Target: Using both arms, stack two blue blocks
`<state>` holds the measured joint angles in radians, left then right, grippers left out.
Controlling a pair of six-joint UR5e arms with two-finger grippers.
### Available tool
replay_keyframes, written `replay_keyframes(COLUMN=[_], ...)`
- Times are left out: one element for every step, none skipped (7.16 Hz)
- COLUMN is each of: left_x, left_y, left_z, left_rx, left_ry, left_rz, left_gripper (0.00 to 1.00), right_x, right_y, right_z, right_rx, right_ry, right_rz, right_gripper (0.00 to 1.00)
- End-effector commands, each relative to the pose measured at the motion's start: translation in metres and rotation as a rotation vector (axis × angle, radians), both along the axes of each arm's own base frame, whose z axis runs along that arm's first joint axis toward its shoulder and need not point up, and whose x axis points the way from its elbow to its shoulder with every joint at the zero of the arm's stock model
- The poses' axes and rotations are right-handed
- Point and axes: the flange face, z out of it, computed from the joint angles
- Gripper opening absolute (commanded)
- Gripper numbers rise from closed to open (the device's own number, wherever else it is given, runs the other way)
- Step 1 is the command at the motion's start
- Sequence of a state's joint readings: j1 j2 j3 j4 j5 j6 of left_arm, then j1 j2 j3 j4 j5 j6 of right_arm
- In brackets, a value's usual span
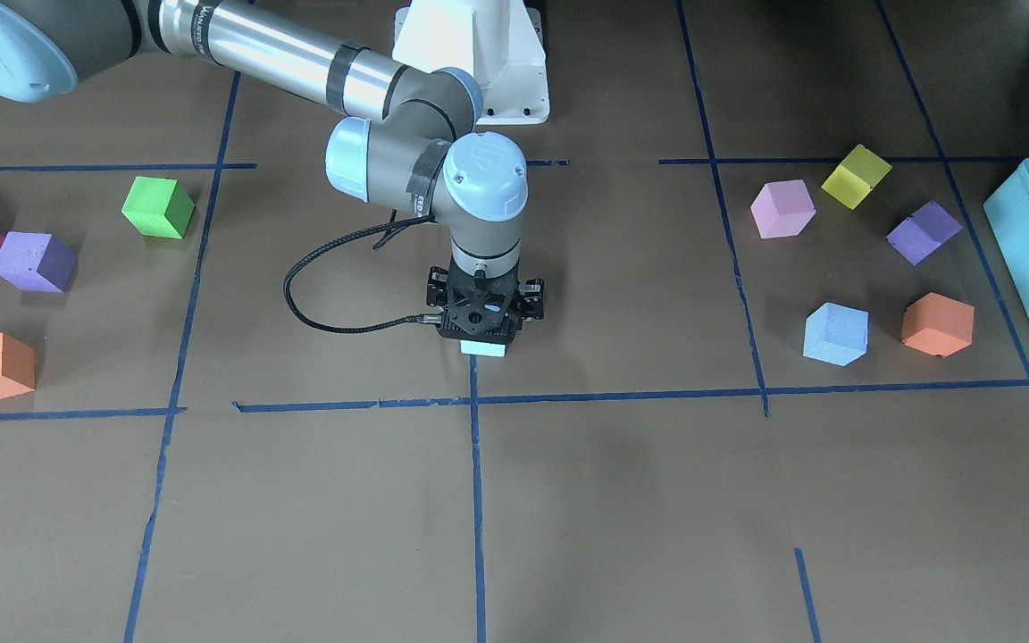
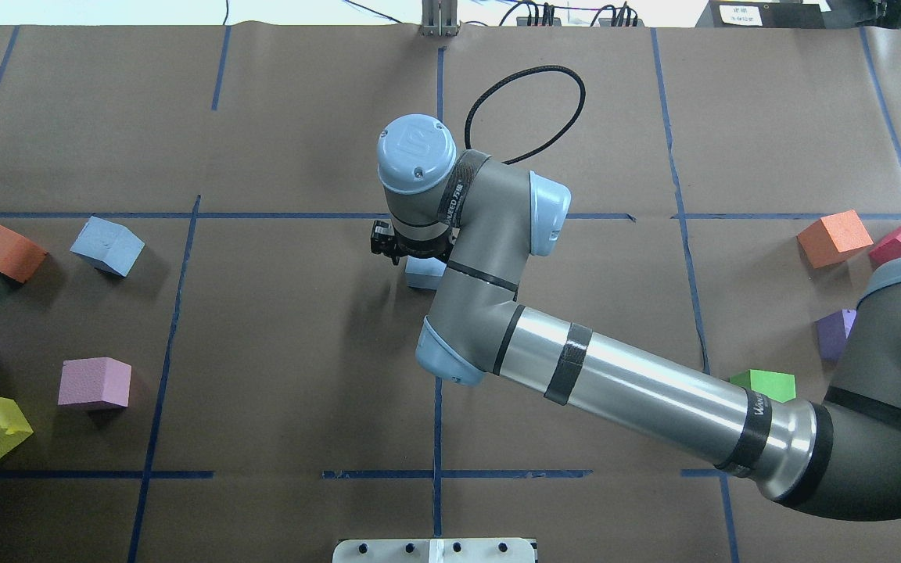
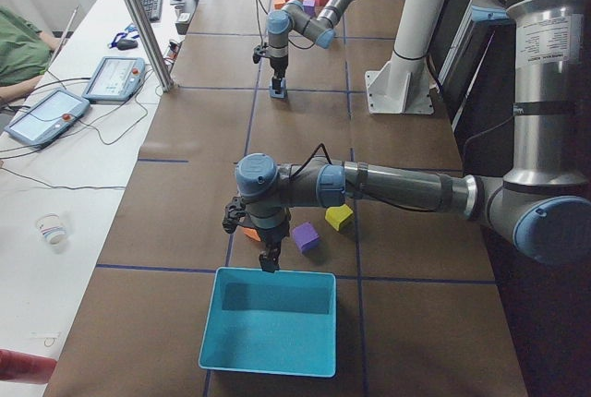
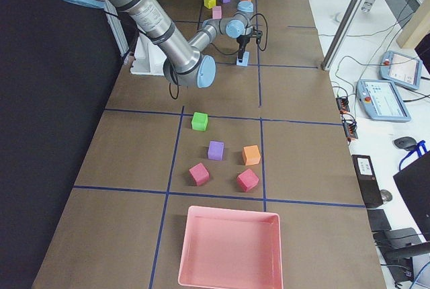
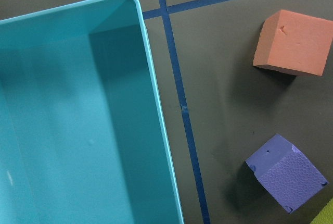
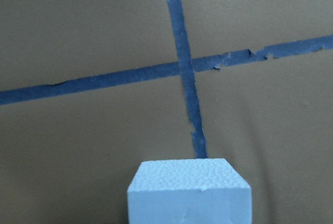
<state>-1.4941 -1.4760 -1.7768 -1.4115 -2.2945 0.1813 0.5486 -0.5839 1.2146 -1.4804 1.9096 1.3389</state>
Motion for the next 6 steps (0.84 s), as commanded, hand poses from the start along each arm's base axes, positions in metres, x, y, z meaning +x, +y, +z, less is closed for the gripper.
replay_keyframes(left_x=[0.0,0.0,0.0,0.0,0.0,0.0], left_y=[-0.001,-0.001,0.0,0.0,-0.001,-0.002], left_z=[-0.001,-0.001,-0.001,0.0,0.0,-0.002], left_rx=[0.003,0.006,0.004,0.001,0.001,0.0], left_ry=[-0.001,-0.001,-0.001,-0.001,-0.003,-0.001], left_rz=[0.0,0.0,0.001,0.001,-0.001,-0.006], left_gripper=[1.0,1.0,1.0,1.0,1.0,1.0], right_x=[0.063,0.108,0.166,0.222,0.292,0.366], right_y=[-0.023,-0.037,-0.051,-0.065,-0.077,-0.082], right_z=[-0.038,-0.043,-0.017,0.027,0.079,0.13], right_rx=[0.02,0.019,0.049,0.106,0.151,0.223], right_ry=[-0.024,-0.018,-0.019,-0.008,-0.012,-0.012], right_rz=[-0.014,-0.034,-0.072,-0.108,-0.166,-0.238], right_gripper=[1.0,1.0,1.0,1.0,1.0,1.0])
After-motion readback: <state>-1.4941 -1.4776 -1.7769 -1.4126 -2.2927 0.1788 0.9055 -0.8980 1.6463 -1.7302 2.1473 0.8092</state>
